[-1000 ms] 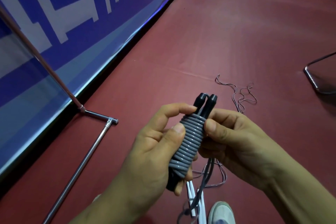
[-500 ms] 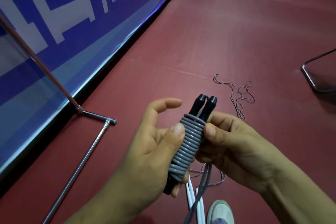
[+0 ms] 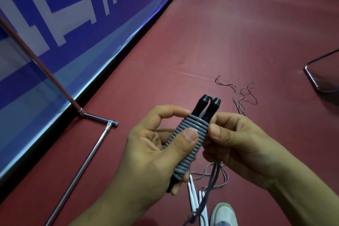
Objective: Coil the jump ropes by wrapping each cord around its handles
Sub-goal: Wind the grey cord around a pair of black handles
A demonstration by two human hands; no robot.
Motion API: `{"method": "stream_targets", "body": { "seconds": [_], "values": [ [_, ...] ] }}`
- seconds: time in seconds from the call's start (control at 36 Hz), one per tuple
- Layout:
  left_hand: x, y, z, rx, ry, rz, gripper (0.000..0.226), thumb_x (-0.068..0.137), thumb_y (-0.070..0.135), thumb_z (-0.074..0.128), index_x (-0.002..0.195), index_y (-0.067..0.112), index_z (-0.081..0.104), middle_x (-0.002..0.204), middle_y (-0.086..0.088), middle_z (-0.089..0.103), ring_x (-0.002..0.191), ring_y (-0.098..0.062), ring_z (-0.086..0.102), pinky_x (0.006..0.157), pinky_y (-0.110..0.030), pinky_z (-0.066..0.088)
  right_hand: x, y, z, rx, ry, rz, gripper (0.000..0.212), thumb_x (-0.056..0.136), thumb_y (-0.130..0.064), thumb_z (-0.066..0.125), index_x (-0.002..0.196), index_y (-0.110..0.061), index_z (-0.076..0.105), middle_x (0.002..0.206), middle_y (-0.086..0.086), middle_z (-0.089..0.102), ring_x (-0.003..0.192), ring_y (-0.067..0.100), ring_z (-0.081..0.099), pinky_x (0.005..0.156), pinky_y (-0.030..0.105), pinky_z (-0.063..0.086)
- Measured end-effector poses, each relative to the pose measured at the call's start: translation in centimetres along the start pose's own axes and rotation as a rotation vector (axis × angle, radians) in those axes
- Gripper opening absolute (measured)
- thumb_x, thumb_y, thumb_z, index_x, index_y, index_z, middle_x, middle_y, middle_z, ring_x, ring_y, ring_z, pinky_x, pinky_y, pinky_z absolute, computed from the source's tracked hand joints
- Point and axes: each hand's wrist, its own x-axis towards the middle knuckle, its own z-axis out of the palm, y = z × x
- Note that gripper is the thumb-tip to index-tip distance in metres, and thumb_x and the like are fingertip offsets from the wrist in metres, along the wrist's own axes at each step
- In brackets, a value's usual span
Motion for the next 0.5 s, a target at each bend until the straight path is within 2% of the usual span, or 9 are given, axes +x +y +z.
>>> {"method": "stream_targets", "body": {
  "seconds": [0.17,0.31,0.39,0.44,0.5],
  "values": [
    [0.26,-0.10,-0.12,-0.020,-0.041,-0.045,0.027,0.084,0.023,0.070,0.109,0.025,0.060,0.055,-0.018,0.055,0.030,-0.020,0.044,0.038,-0.023,0.041,-0.62,-0.28,0.25,-0.062,0.059,-0.039,0.037,0.067,-0.030,0.092,0.072,-0.012,0.059,0.070,0.008,0.049,0.053,0.011,0.039,0.057,0.026,0.038],
    [0.16,-0.28,-0.41,-0.066,-0.063,-0.059,0.032,0.085,0.027,0.075,0.112,0.025,0.058,0.058,-0.020,0.054,0.033,-0.023,0.047,0.039,-0.025,0.044,-0.59,-0.19,0.11,-0.169,0.045,-0.084,0.036,0.073,-0.032,0.089,0.076,-0.012,0.060,0.069,0.005,0.050,0.057,0.013,0.042,0.057,0.025,0.043],
    [0.23,-0.16,-0.41,-0.122,-0.085,-0.100,0.032,0.084,0.028,0.073,0.112,0.025,0.057,0.063,-0.023,0.056,0.038,-0.022,0.051,0.040,-0.026,0.046,-0.36,0.19,0.06,-0.144,0.027,-0.101,0.037,0.072,-0.035,0.090,0.078,-0.012,0.062,0.072,0.007,0.049,0.063,0.018,0.045,0.061,0.026,0.045],
    [0.22,0.00,-0.45,-0.194,-0.105,-0.139,0.026,0.087,0.024,0.074,0.108,0.025,0.059,0.065,-0.025,0.057,0.038,-0.022,0.052,0.038,-0.025,0.045,-0.03,0.41,0.09,-0.139,0.047,-0.098,0.045,0.070,-0.037,0.091,0.083,-0.005,0.062,0.077,0.013,0.048,0.067,0.024,0.044,0.063,0.027,0.046],
    [0.20,0.01,-0.42,-0.285,-0.124,-0.185,0.026,0.086,0.022,0.073,0.108,0.023,0.058,0.066,-0.027,0.056,0.037,-0.021,0.052,0.036,-0.023,0.044,0.28,0.45,0.08,-0.159,0.082,-0.107,0.064,0.069,-0.039,0.091,0.102,0.007,0.061,0.089,0.020,0.048,0.075,0.032,0.039,0.069,0.033,0.045]
  ]
}}
